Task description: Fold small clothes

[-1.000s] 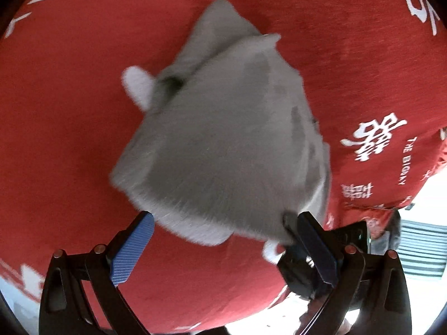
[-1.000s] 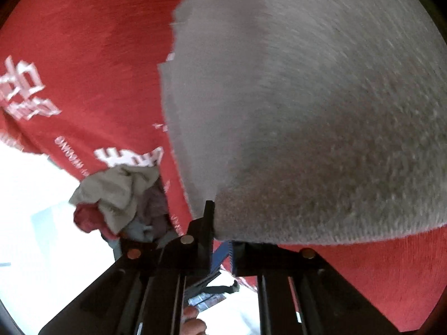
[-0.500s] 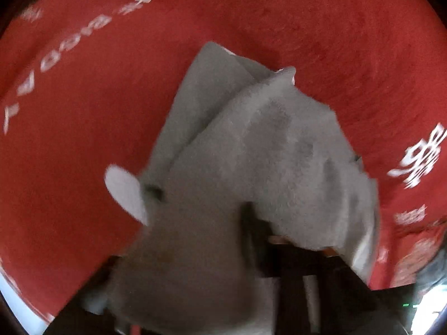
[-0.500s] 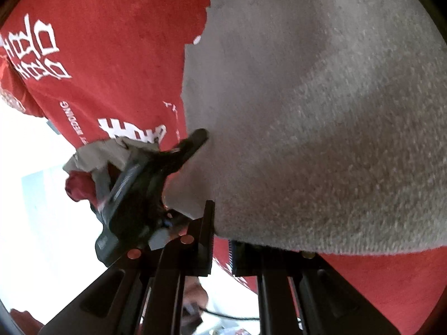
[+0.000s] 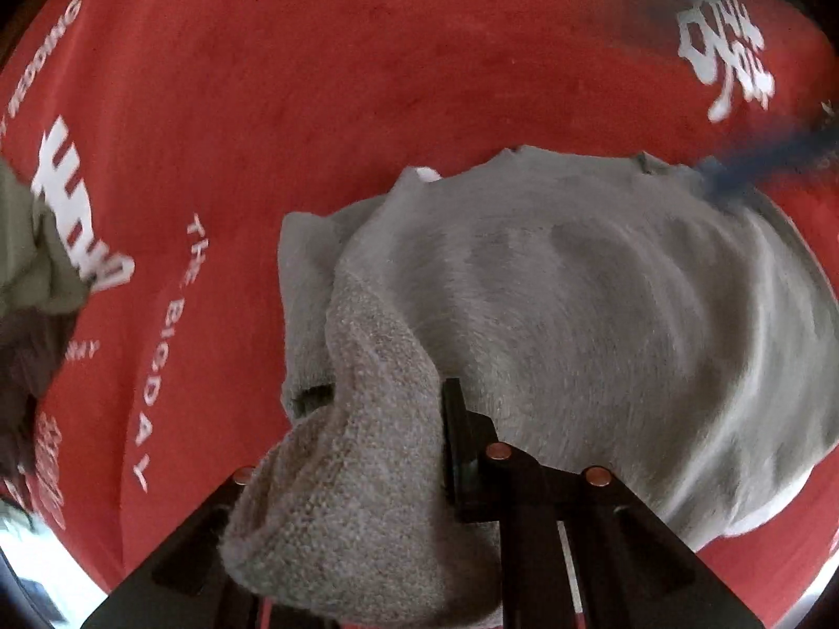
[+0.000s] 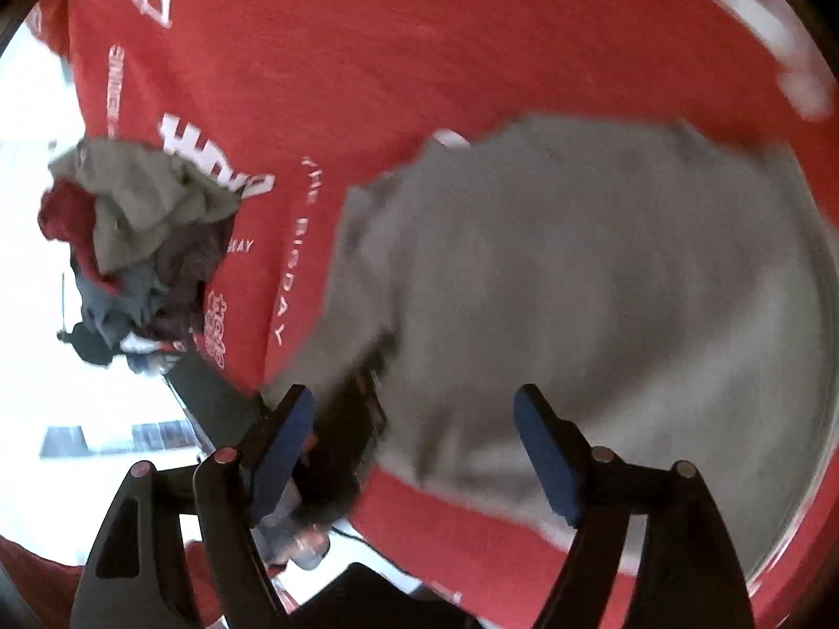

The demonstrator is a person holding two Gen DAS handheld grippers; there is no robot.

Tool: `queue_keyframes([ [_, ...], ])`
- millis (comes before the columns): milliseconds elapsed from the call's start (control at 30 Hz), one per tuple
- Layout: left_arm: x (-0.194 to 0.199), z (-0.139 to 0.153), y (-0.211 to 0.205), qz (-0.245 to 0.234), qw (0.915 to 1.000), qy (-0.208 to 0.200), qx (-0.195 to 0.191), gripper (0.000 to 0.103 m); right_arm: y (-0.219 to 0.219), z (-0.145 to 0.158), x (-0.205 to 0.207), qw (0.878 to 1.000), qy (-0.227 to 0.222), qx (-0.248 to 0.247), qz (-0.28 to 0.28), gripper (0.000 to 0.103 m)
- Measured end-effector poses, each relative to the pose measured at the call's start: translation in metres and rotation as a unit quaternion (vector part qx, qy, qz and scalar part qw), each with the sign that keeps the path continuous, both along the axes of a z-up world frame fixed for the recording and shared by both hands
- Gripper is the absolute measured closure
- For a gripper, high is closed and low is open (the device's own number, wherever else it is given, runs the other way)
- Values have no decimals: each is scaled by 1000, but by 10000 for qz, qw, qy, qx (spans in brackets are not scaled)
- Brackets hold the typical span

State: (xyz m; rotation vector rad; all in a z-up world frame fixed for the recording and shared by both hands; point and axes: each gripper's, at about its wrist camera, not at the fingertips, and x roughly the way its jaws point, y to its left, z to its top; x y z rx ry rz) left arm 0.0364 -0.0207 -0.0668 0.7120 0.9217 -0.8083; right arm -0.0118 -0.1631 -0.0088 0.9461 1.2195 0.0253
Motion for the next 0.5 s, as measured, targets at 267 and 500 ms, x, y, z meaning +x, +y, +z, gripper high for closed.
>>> queue_keyframes([
  [267,-12,-3,-2,-473,9983,-342,20,86,38,-53,151,9789,1251,131,1609,16],
  [500,-11,-2,2,-518,9981,-318,-40,86,85,-90,196,9442,1989,-596,2555,14],
])
